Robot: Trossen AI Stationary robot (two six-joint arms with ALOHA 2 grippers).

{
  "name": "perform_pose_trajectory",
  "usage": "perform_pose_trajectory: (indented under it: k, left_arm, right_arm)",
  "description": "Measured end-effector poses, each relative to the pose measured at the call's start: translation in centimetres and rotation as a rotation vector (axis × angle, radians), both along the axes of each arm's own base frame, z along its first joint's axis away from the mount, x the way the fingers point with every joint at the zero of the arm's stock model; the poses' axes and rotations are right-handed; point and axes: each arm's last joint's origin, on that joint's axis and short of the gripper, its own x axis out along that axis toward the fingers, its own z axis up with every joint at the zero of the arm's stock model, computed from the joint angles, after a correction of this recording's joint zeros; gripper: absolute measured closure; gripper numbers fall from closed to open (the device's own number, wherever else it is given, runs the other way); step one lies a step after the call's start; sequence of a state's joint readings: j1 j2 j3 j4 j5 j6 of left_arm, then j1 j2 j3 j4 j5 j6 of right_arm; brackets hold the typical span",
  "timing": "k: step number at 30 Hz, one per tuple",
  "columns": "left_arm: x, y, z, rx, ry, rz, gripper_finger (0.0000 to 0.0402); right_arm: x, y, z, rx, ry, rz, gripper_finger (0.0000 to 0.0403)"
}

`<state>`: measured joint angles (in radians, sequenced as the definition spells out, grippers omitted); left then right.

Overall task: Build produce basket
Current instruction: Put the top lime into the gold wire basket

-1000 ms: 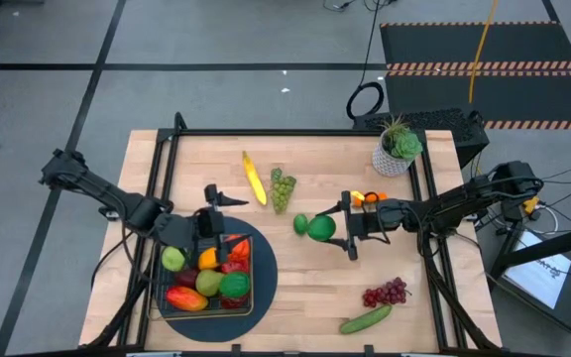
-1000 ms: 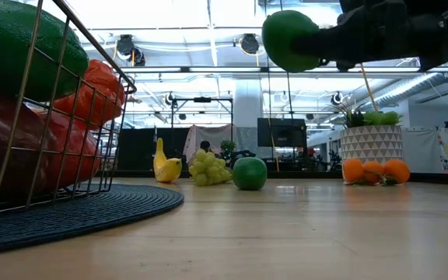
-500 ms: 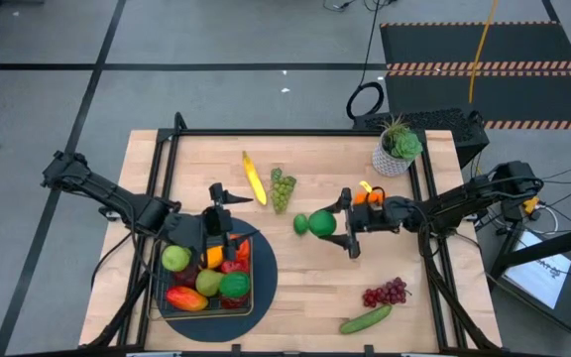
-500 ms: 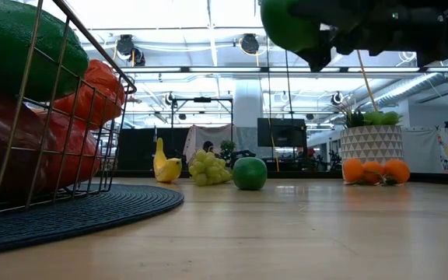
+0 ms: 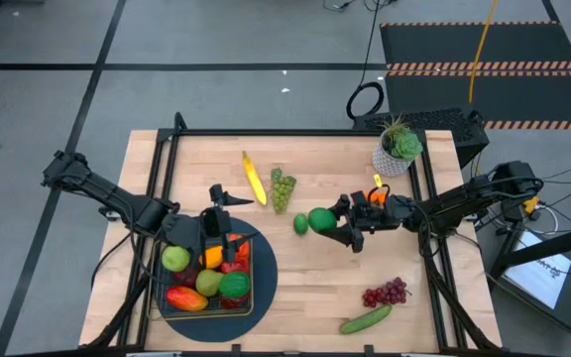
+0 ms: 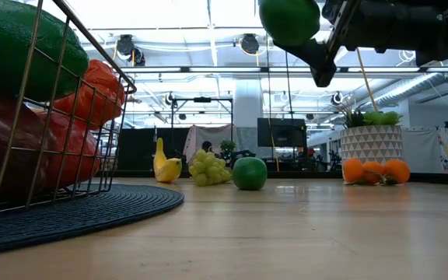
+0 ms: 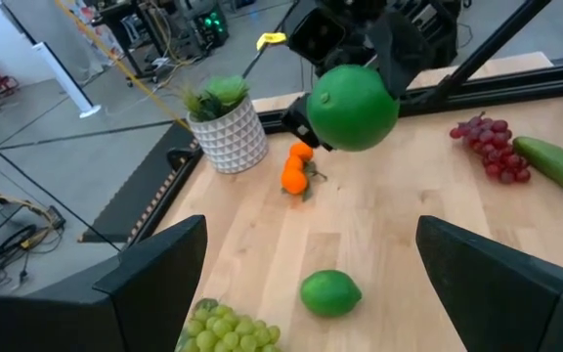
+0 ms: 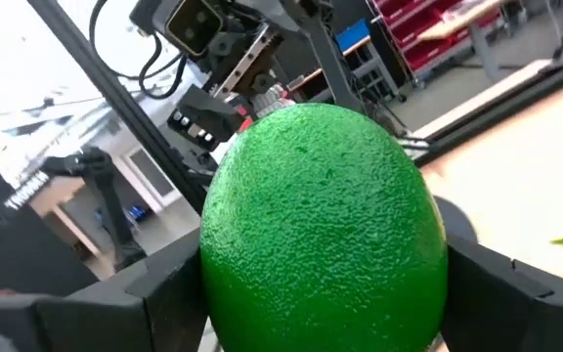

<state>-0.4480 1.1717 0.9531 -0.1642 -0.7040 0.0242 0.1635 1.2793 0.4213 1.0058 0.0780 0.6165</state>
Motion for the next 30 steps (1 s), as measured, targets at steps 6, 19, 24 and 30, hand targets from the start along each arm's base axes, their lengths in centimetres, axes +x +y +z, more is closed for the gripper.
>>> perform_pose_trajectory:
  k: [6, 19, 24, 30]
  left_arm:
    - [0.02, -0.02, 0.06, 0.001, -0.005, -0.002, 0.0032]
    - [0.16, -0.25, 0.35, 0.026, -0.014, -0.08, 0.0032]
    - [0.23, -0.41, 0.47, 0.013, -0.022, -0.127, 0.0032]
    - [0.25, -0.42, 0.55, 0.031, -0.026, -0.134, 0.0032]
  right_arm:
    - [0.01, 0.0, -0.21, 0.08, 0.029, 0.005, 0.0099]
    - [0.02, 0.0, -0.3, -0.022, 0.029, -0.001, 0.0099]
    - [0.02, 0.0, -0.43, -0.128, 0.033, -0.006, 0.0099]
    - [0.02, 0.0, -0.51, -0.23, 0.032, -0.009, 0.0099]
